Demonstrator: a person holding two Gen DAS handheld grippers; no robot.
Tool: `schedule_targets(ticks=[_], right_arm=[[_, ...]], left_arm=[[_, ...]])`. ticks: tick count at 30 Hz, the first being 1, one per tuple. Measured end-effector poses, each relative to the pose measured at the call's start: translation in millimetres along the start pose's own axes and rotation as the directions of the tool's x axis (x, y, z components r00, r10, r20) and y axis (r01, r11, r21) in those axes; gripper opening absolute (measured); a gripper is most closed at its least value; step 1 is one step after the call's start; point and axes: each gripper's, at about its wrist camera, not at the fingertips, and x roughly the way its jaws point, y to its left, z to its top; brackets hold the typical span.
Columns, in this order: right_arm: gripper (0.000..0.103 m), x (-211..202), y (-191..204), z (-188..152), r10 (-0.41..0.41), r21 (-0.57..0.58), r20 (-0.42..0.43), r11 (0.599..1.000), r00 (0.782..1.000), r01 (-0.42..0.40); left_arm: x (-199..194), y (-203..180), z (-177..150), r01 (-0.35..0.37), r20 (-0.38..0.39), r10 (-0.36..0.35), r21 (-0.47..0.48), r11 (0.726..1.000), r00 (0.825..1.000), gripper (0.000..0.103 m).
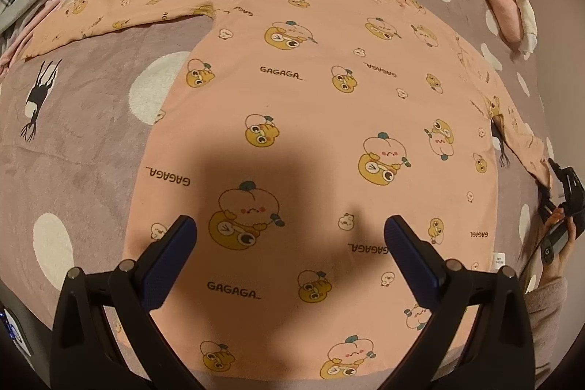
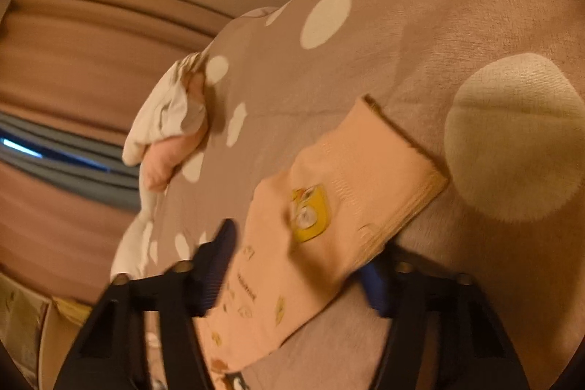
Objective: Fold small clothes
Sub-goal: 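Grasp the cuff of the sleeve nearest the right tool with the right tool, then fold the held sleeve across the shirt body with the right tool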
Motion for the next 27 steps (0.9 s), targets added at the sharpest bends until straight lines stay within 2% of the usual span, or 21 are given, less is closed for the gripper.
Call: schedule_targets(ticks=[1, 3, 6, 11, 16, 19, 23, 27], right_arm=[[0.040, 0.4, -0.8, 0.8, -0.016, -0.001, 0.002, 1.000, 1.000, 0.016], [0.019, -2.6, -3.1, 0.5, -0.059, -0.003, 0.004, 0.998, 0.998, 0.059], [0.009, -13.5, -2.5, 2.5, -0.082, -0.002, 0.012, 0.997, 0.997, 0.082], [0.008, -55.4, 41.7, 3.2, -0.069, -0.155, 0.099, 0.984, 0.993, 0.084], [0.008, -67.3, 97.6, -12.2, -0.099, -0.344, 0.082, 0.931, 0.992, 0.121], [0.008, -54.4, 133.6, -30.6, -0.116, -0.449, 0.065, 0.884, 0.991, 0.133], [0.008, -24.3, 192.0, -68.9, -0.113, -0.582, 0.015, 0.807, 0.994, 0.100], [0.008, 6.8, 259.7, -124.0, -0.094, -0.721, -0.025, 0.692, 0.995, 0.048]], left_arm=[[0.3, -0.4, 0.0, 0.000, -0.001, 0.000, 0.003, 1.000, 1.000, 0.102], [1.3, -1.0, 0.3, 0.002, -0.001, -0.002, 0.006, 1.000, 1.000, 0.102], [-0.1, 2.8, -0.2, 0.002, 0.004, -0.002, 0.006, 1.000, 1.000, 0.102], [-4.6, 12.8, -2.5, 0.011, 0.018, -0.011, -0.014, 1.000, 1.000, 0.102], [-6.9, 23.1, -6.4, 0.048, 0.018, -0.047, -0.040, 0.998, 0.999, 0.102], [-12.0, 30.5, -8.7, 0.061, 0.029, -0.059, -0.049, 0.997, 0.998, 0.102], [-17.8, 49.0, -8.4, 0.062, 0.050, -0.059, -0.079, 0.995, 0.997, 0.102], [-19.8, 69.1, -8.1, 0.049, 0.062, -0.043, -0.108, 0.993, 0.997, 0.102]])
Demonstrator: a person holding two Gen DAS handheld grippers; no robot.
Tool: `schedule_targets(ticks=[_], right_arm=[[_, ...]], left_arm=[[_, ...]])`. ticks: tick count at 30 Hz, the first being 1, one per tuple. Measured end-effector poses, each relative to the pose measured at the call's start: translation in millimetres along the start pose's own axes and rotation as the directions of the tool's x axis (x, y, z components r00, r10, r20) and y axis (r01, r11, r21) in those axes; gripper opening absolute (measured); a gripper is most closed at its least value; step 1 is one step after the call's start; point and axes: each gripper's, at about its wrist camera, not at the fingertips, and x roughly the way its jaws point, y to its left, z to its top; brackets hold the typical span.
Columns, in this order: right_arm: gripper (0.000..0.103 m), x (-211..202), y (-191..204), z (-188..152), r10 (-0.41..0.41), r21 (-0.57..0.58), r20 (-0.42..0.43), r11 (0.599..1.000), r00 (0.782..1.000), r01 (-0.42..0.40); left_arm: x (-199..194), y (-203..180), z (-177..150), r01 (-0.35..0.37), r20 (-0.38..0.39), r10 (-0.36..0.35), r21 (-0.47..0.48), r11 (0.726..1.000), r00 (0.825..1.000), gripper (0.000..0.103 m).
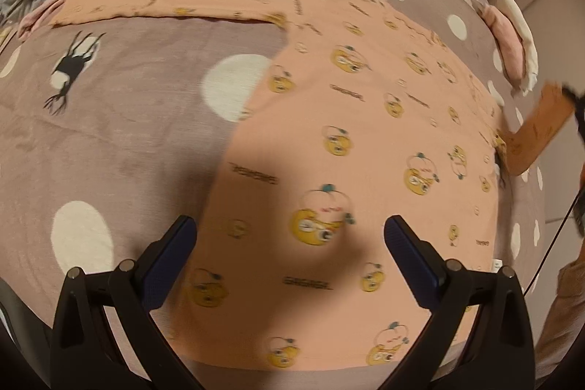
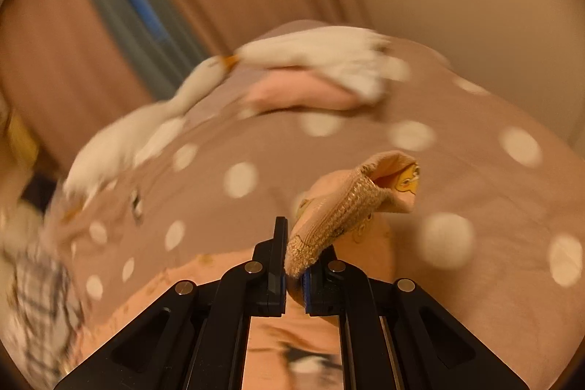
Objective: Fold small clothes
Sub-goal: 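Fold the held sleeve across the shirt body with the right tool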
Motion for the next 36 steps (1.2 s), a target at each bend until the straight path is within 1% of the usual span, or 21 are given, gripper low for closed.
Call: schedule_targets(ticks=[1, 4, 7, 8, 11, 13, 17, 21, 22, 23, 24, 25, 26, 28, 29, 31, 32, 33, 34, 35, 36], right_arm=[[0.008, 5.8, 15.9, 1.5, 0.010, -0.030, -0.004, 0.999, 1.000, -0.010], [0.008, 20.3, 80.9, -4.8, 0.045, -0.162, -0.013, 0.986, 0.999, -0.047], [0.008, 44.9, 143.8, -19.9, 0.068, -0.300, -0.037, 0.951, 0.997, -0.076], [0.008, 52.8, 163.4, -31.5, 0.074, -0.348, -0.048, 0.933, 0.996, -0.086], [0.008, 78.8, 200.5, -60.9, 0.060, -0.447, -0.088, 0.890, 0.994, -0.093], [0.008, 96.4, 221.8, -90.0, 0.036, -0.526, -0.116, 0.845, 0.993, -0.092], [0.008, 125.2, 245.3, -148.0, -0.041, -0.663, -0.165, 0.745, 0.985, -0.080], [0.009, 142.7, 257.5, -194.1, -0.117, -0.782, -0.186, 0.619, 0.976, -0.075], [0.012, 142.1, 259.9, -199.9, -0.128, -0.793, -0.197, 0.603, 0.972, -0.081], [0.025, 144.0, 260.9, -205.2, -0.141, -0.803, -0.215, 0.589, 0.966, -0.093], [0.043, 144.6, 263.0, -210.5, -0.136, -0.806, -0.247, 0.579, 0.959, -0.125], [0.049, 140.3, 262.2, -211.3, -0.119, -0.801, -0.264, 0.579, 0.957, -0.149], [0.051, 133.9, 262.6, -210.4, -0.082, -0.792, -0.285, 0.582, 0.955, -0.186], [0.051, 121.5, 260.6, -201.9, -0.014, -0.764, -0.326, 0.593, 0.945, -0.255], [0.051, 114.7, 257.4, -194.9, 0.035, -0.734, -0.359, 0.607, 0.933, -0.305], [0.053, 100.3, 245.4, -174.5, 0.150, -0.637, -0.426, 0.651, 0.892, -0.413], [0.057, 95.1, 237.5, -164.5, 0.201, -0.584, -0.442, 0.676, 0.874, -0.451], [0.062, 91.3, 224.3, -147.6, 0.258, -0.510, -0.441, 0.716, 0.860, -0.477], [0.064, 89.6, 218.2, -142.9, 0.284, -0.463, -0.432, 0.744, 0.856, -0.481], [0.065, 92.4, 204.9, -130.3, 0.311, -0.387, -0.423, 0.787, 0.851, -0.480], [0.065, 97.8, 195.4, -124.1, 0.319, -0.336, -0.419, 0.815, 0.850, -0.472]], left_arm=[[0.4, 3.1, 0.8, -0.003, -0.002, 0.003, -0.004, 1.000, 1.000, 0.102], [1.2, 13.5, 2.1, -0.008, -0.006, 0.008, -0.018, 1.000, 1.000, 0.102], [1.8, 23.6, 5.2, -0.014, -0.004, 0.014, -0.038, 0.999, 1.000, 0.102], [2.2, 27.0, 6.0, -0.017, -0.004, 0.017, -0.044, 0.999, 1.000, 0.102], [3.5, 37.4, 7.7, -0.027, -0.010, 0.026, -0.066, 0.997, 1.000, 0.102], [4.6, 45.0, 9.1, -0.042, -0.016, 0.041, -0.077, 0.996, 0.999, 0.102], [3.2, 57.5, 10.6, -0.054, -0.017, 0.053, -0.107, 0.993, 0.998, 0.102], [-0.6, 65.8, 10.8, -0.062, -0.011, 0.061, -0.128, 0.990, 0.998, 0.102], [-1.5, 67.5, 10.7, -0.062, -0.010, 0.062, -0.134, 0.989, 0.998, 0.102], [-3.2, 70.1, 10.4, -0.061, -0.008, 0.060, -0.141, 0.988, 0.998, 0.102], [-4.4, 71.6, 10.3, -0.060, -0.006, 0.059, -0.146, 0.988, 0.998, 0.102], [-5.7, 73.5, 10.1, -0.059, -0.003, 0.060, -0.149, 0.987, 0.998, 0.102], [-7.5, 75.4, 9.8, -0.060, 0.000, 0.061, -0.152, 0.987, 0.998, 0.102], [-10.9, 81.2, 9.3, -0.058, 0.007, 0.060, -0.162, 0.985, 0.998, 0.102], [-11.7, 83.3, 9.6, -0.054, 0.009, 0.056, -0.166, 0.985, 0.998, 0.102], [-14.4, 90.4, 10.7, -0.035, 0.024, 0.040, -0.188, 0.982, 0.999, 0.102], [-16.1, 93.9, 11.1, -0.022, 0.034, 0.029, -0.200, 0.980, 0.999, 0.102], [-18.2, 98.6, 11.7, -0.003, 0.048, 0.014, -0.213, 0.977, 0.999, 0.102], [-20.7, 101.3, 12.0, 0.011, 0.060, 0.002, -0.223, 0.975, 0.998, 0.102], [-22.6, 106.4, 13.7, 0.031, 0.078, -0.013, -0.237, 0.971, 0.997, 0.102], [-23.4, 110.5, 16.5, 0.048, 0.091, -0.026, -0.251, 0.967, 0.995, 0.102]])
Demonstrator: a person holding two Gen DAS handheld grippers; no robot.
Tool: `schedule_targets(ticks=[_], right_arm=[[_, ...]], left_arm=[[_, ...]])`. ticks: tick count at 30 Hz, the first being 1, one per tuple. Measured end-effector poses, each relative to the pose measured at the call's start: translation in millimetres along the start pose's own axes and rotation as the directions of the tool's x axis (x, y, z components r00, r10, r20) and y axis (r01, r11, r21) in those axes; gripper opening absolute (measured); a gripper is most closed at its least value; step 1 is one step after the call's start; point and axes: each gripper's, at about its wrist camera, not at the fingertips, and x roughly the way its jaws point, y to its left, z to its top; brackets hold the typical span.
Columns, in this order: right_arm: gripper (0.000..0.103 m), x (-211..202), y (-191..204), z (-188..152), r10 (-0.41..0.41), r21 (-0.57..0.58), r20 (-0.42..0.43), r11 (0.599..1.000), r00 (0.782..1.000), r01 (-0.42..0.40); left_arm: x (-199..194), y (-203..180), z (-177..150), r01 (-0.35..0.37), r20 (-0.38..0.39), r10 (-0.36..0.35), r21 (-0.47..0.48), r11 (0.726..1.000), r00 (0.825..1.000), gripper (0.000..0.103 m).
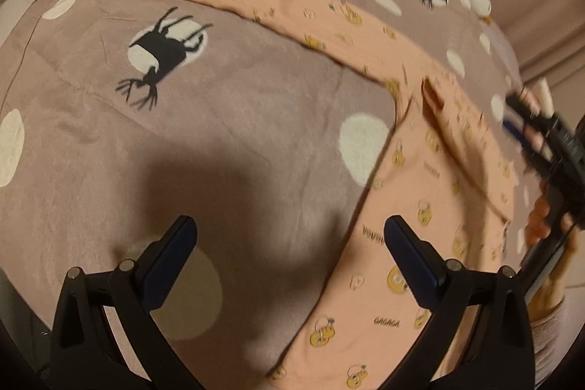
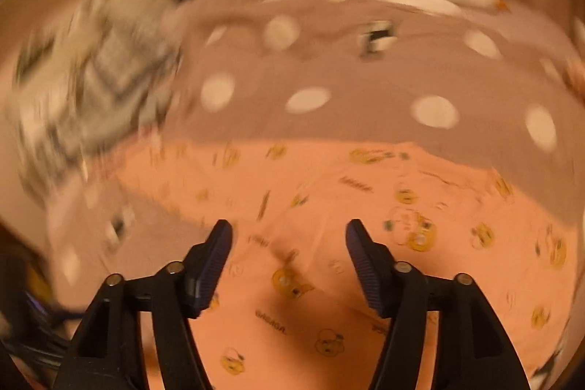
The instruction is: Fold small clothes
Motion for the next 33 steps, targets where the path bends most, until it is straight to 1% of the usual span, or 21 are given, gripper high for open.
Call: schedule_targets(ticks=[1, 3, 4, 5, 6, 7, 9, 11, 14, 15, 16, 17, 19, 20, 21, 24, 26, 28, 30, 32, 33], right_arm=[[0.065, 1.4, -14.3, 2.0, -0.013, 0.068, 0.002, 0.998, 1.000, 0.012], [0.065, 8.7, -20.9, -2.6, -0.053, 0.116, -0.013, 0.992, 0.999, 0.054], [0.064, 15.7, -20.3, -4.8, -0.061, 0.116, -0.023, 0.991, 0.998, 0.063], [0.058, 20.2, -17.1, -5.7, -0.061, 0.104, -0.025, 0.993, 0.998, 0.063], [0.048, 28.0, -8.9, -8.9, -0.062, 0.078, -0.034, 0.995, 0.997, 0.064], [0.042, 35.6, -0.3, -11.2, -0.071, 0.053, -0.046, 0.996, 0.996, 0.073], [0.028, 58.4, 14.5, -15.0, -0.085, 0.005, -0.066, 0.996, 0.994, 0.085], [0.023, 72.6, 21.2, -16.8, -0.098, -0.019, -0.083, 0.995, 0.992, 0.097], [0.023, 99.4, 34.7, -30.5, -0.108, -0.073, -0.153, 0.993, 0.982, 0.098], [0.023, 105.3, 43.1, -37.3, -0.122, -0.126, -0.165, 0.987, 0.979, 0.101], [0.023, 102.7, 50.7, -40.8, -0.144, -0.188, -0.148, 0.976, 0.979, 0.115], [0.023, 99.5, 55.9, -42.7, -0.135, -0.227, -0.148, 0.969, 0.980, 0.099], [0.023, 86.2, 59.0, -42.8, -0.048, -0.223, -0.167, 0.975, 0.985, 0.009], [0.023, 76.4, 59.1, -43.5, -0.022, -0.223, -0.154, 0.975, 0.988, -0.013], [0.023, 65.3, 57.1, -44.8, -0.017, -0.224, -0.130, 0.974, 0.991, -0.013], [0.023, 37.2, 34.8, -49.8, -0.006, -0.160, -0.097, 0.987, 0.995, -0.010], [0.023, 21.6, 10.1, -51.9, -0.023, -0.094, -0.070, 0.995, 0.997, 0.016], [0.023, 3.4, -18.3, -53.5, -0.069, -0.019, -0.029, 0.997, 0.997, 0.068], [0.023, -11.4, -48.6, -54.3, -0.114, 0.062, 0.002, 0.992, 0.993, 0.114], [0.023, -24.1, -79.2, -56.3, -0.145, 0.155, 0.025, 0.978, 0.989, 0.139], [0.023, -31.4, -98.6, -57.6, -0.165, 0.212, 0.034, 0.965, 0.986, 0.154]], left_arm=[[-0.1, 2.3, 4.3, 0.015, 0.007, -0.015, -0.018, 1.000, 1.000, 0.102], [-4.5, 13.3, 11.3, 0.053, 0.028, -0.052, -0.065, 0.996, 0.998, 0.102], [-6.1, 17.0, 15.2, 0.063, 0.038, -0.060, -0.083, 0.995, 0.997, 0.102], [-9.4, 22.2, 17.6, 0.073, 0.051, -0.068, -0.101, 0.992, 0.996, 0.102], [-13.2, 28.6, 20.7, 0.090, 0.068, -0.082, -0.125, 0.988, 0.994, 0.102], [-14.6, 30.7, 21.9, 0.100, 0.074, -0.091, -0.136, 0.986, 0.993, 0.102], [-18.3, 36.7, 24.5, 0.120, 0.084, -0.108, -0.157, 0.980, 0.991, 0.102], [-18.8, 36.4, 24.3, 0.127, 0.085, -0.115, -0.155, 0.980, 0.990, 0.102], [-17.3, 39.5, 24.4, 0.139, 0.075, -0.128, -0.161, 0.977, 0.989, 0.102], [-16.8, 41.1, 23.8, 0.143, 0.070, -0.134, -0.164, 0.976, 0.989, 0.102], [-16.1, 43.1, 23.7, 0.145, 0.070, -0.136, -0.165, 0.975, 0.988, 0.102], [-15.9, 43.2, 23.1, 0.145, 0.070, -0.135, -0.165, 0.976, 0.988, 0.102], [-14.6, 43.5, 22.4, 0.147, 0.068, -0.138, -0.161, 0.976, 0.988, 0.102], [-13.9, 42.5, 21.7, 0.152, 0.066, -0.143, -0.158, 0.976, 0.988, 0.102], [-13.1, 39.7, 20.3, 0.162, 0.063, -0.154, -0.150, 0.975, 0.986, 0.102], [-8.4, 26.2, 20.2, 0.189, 0.049, -0.185, -0.116, 0.975, 0.982, 0.102], [-4.6, 9.1, 22.0, 0.215, 0.036, -0.213, -0.078, 0.973, 0.976, 0.102], [-0.1, -16.5, 25.7, 0.238, 0.021, -0.237, -0.017, 0.971, 0.971, 0.102], [3.3, -49.5, 28.6, 0.259, 0.016, -0.261, 0.068, 0.963, 0.965, 0.102], [8.9, -82.9, 30.2, 0.276, 0.008, -0.281, 0.155, 0.949, 0.960, 0.101], [13.9, -103.2, 31.1, 0.297, -0.006, -0.302, 0.199, 0.934, 0.953, 0.101]])
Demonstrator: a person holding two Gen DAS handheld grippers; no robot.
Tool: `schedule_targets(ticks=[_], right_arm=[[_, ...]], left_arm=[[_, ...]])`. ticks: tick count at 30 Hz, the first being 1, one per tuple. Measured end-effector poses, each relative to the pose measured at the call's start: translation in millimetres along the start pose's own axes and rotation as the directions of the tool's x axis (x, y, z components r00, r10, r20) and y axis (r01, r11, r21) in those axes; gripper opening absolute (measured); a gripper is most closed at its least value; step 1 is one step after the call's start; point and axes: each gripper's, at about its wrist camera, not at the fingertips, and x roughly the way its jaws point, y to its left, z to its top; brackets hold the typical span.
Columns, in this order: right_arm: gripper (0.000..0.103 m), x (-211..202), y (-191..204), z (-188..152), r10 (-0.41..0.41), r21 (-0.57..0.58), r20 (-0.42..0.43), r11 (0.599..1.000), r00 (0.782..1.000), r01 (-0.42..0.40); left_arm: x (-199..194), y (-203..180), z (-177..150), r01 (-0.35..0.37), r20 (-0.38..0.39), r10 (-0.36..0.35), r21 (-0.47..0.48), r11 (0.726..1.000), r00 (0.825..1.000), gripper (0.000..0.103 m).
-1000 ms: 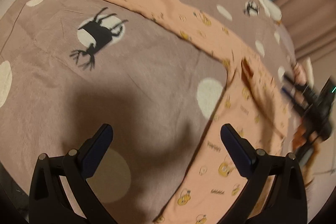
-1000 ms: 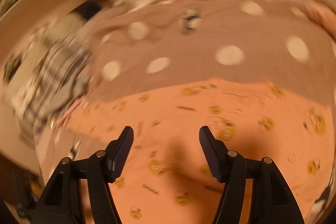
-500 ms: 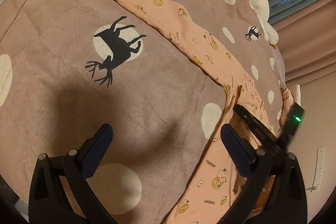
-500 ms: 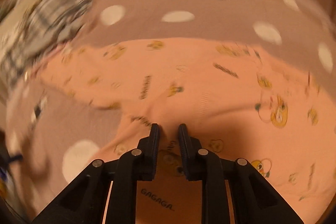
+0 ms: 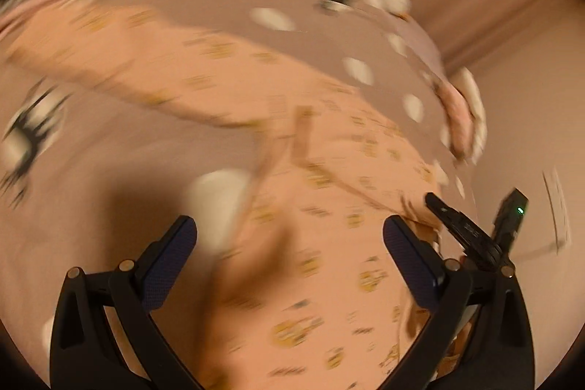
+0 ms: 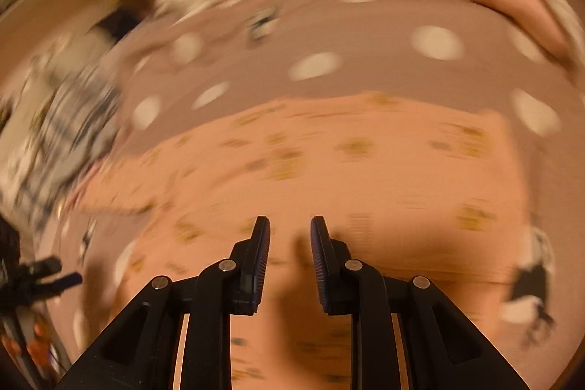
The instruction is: Fold small clothes
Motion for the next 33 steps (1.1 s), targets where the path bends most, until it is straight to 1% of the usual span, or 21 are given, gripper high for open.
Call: schedule_targets(ticks=[2, 3, 6, 8, 9, 10, 11, 12, 13, 14, 16, 17, 18, 22, 23, 24, 25, 26, 28, 30, 33], right_arm=[[0.023, -5.5, -27.3, 2.1, -0.006, 0.080, 0.023, 0.997, 1.000, 0.004], [0.023, -8.5, -38.6, 2.1, 0.004, 0.117, 0.033, 0.993, 0.999, -0.008], [0.023, -11.2, -69.1, -1.9, 0.077, 0.255, 0.077, 0.962, 0.994, -0.094], [0.023, -9.2, -80.3, -5.3, 0.115, 0.299, 0.093, 0.944, 0.989, -0.138], [0.023, -6.4, -83.8, -6.4, 0.124, 0.309, 0.087, 0.940, 0.988, -0.146], [0.023, -2.8, -85.8, -7.7, 0.129, 0.311, 0.076, 0.939, 0.989, -0.146], [0.023, -0.9, -87.2, -8.7, 0.127, 0.310, 0.065, 0.940, 0.990, -0.141], [0.023, 0.7, -89.3, -10.4, 0.117, 0.308, 0.051, 0.943, 0.992, -0.127], [0.023, 0.0, -91.5, -13.2, 0.101, 0.307, 0.039, 0.946, 0.994, -0.108], [0.023, 1.3, -93.2, -14.8, 0.081, 0.304, 0.025, 0.949, 0.996, -0.085], [0.022, -0.8, -95.4, -17.4, 0.050, 0.290, 0.017, 0.956, 0.999, -0.053], [0.022, -3.2, -97.5, -20.2, 0.033, 0.282, 0.015, 0.959, 0.999, -0.036], [0.017, -5.3, -96.8, -20.7, 0.009, 0.269, 0.013, 0.963, 1.000, -0.012], [0.016, -14.3, -98.7, -24.8, -0.030, 0.251, 0.016, 0.968, 0.999, 0.025], [0.016, -18.7, -95.4, -25.5, -0.058, 0.236, 0.022, 0.970, 0.998, 0.051], [0.016, -21.7, -94.0, -26.7, -0.079, 0.223, 0.025, 0.972, 0.997, 0.072], [0.016, -24.8, -91.3, -27.3, -0.095, 0.207, 0.028, 0.974, 0.995, 0.087], [0.016, -27.6, -88.3, -27.7, -0.101, 0.192, 0.033, 0.977, 0.994, 0.093], [0.016, -35.8, -82.9, -30.4, -0.100, 0.167, 0.043, 0.982, 0.994, 0.091], [0.016, -44.5, -77.8, -33.7, -0.086, 0.150, 0.056, 0.986, 0.995, 0.077], [0.016, -56.2, -71.0, -39.1, -0.060, 0.147, 0.075, 0.988, 0.995, 0.048]], left_arm=[[20.3, -25.0, 7.4, 0.048, -0.027, -0.047, 0.056, 0.997, 0.999, 0.100], [34.5, -38.1, 11.3, 0.082, -0.046, -0.079, 0.076, 0.994, 0.996, 0.098], [79.7, -61.3, 20.3, 0.152, -0.108, -0.142, 0.091, 0.984, 0.984, 0.085], [103.0, -66.1, 26.1, 0.182, -0.150, -0.170, 0.069, 0.981, 0.974, 0.065], [118.8, -66.4, 28.1, 0.190, -0.178, -0.179, 0.051, 0.980, 0.968, 0.062], [133.3, -64.2, 29.5, 0.183, -0.199, -0.174, 0.030, 0.983, 0.964, 0.060], [139.7, -63.8, 29.9, 0.173, -0.205, -0.165, 0.020, 0.985, 0.965, 0.060], [151.7, -56.1, 30.2, 0.146, -0.215, -0.143, -0.005, 0.989, 0.966, 0.060], [155.4, -53.9, 29.8, 0.136, -0.219, -0.136, -0.015, 0.991, 0.966, 0.058], [159.8, -48.6, 29.8, 0.130, -0.221, -0.134, -0.030, 0.991, 0.966, 0.051], [159.6, -37.9, 29.8, 0.138, -0.209, -0.147, -0.056, 0.989, 0.967, 0.043], [158.0, -35.2, 30.0, 0.143, -0.211, -0.153, -0.062, 0.988, 0.965, 0.041], [155.3, -31.1, 31.0, 0.142, -0.211, -0.153, -0.066, 0.988, 0.965, 0.041], [132.5, -18.8, 33.1, 0.133, -0.192, -0.142, -0.060, 0.989, 0.971, 0.042], [121.9, -12.8, 33.6, 0.123, -0.183, -0.131, -0.054, 0.991, 0.974, 0.052], [115.2, -10.3, 33.4, 0.093, -0.169, -0.099, -0.044, 0.995, 0.981, 0.059], [102.8, -2.6, 34.4, 0.065, -0.138, -0.070, -0.040, 0.997, 0.988, 0.071], [94.1, 5.6, 34.6, 0.067, -0.117, -0.072, -0.048, 0.997, 0.990, 0.073], [71.4, 28.7, 38.6, 0.084, -0.073, -0.090, -0.092, 0.992, 0.993, 0.073], [47.8, 59.7, 44.4, 0.060, -0.019, -0.064, -0.151, 0.987, 0.998, 0.074], [18.9, 112.4, 51.2, 0.044, 0.057, -0.030, -0.276, 0.960, 0.998, 0.074]])
